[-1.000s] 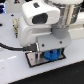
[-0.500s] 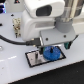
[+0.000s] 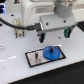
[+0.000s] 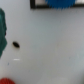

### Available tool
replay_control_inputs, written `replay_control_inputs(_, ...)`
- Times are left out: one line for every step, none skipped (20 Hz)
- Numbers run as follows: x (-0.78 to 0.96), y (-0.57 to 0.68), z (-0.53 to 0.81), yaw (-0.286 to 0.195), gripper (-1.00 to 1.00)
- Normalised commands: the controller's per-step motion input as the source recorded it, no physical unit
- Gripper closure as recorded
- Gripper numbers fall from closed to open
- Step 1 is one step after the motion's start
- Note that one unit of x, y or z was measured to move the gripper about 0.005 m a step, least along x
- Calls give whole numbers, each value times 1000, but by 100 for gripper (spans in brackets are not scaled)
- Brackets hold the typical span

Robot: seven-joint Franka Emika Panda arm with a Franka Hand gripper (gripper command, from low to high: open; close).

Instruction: Insert the blue gear onto the right peg, followed by the red gear

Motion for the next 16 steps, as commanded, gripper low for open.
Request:
replay_control_inputs(-722,237,0,0,-100)
replay_control_inputs(-611,393,7,0,-100)
replay_control_inputs(-625,399,23,0,-100)
replay_control_inputs(-628,356,10,0,-100)
replay_control_inputs(-623,350,3,0,-100)
replay_control_inputs(-610,387,-3,0,-100)
replay_control_inputs(-593,399,-6,0,-100)
replay_control_inputs(-587,402,-17,0,-100)
replay_control_inputs(-583,391,-31,0,-100)
replay_control_inputs(-552,421,-29,0,-100)
replay_control_inputs(-545,427,-33,0,-100)
replay_control_inputs(-553,432,-34,0,-100)
replay_control_inputs(-530,447,-36,0,-100)
replay_control_inputs(-484,474,-32,0,-100)
replay_control_inputs(-461,496,-37,0,-100)
replay_control_inputs(-442,495,-42,0,-100)
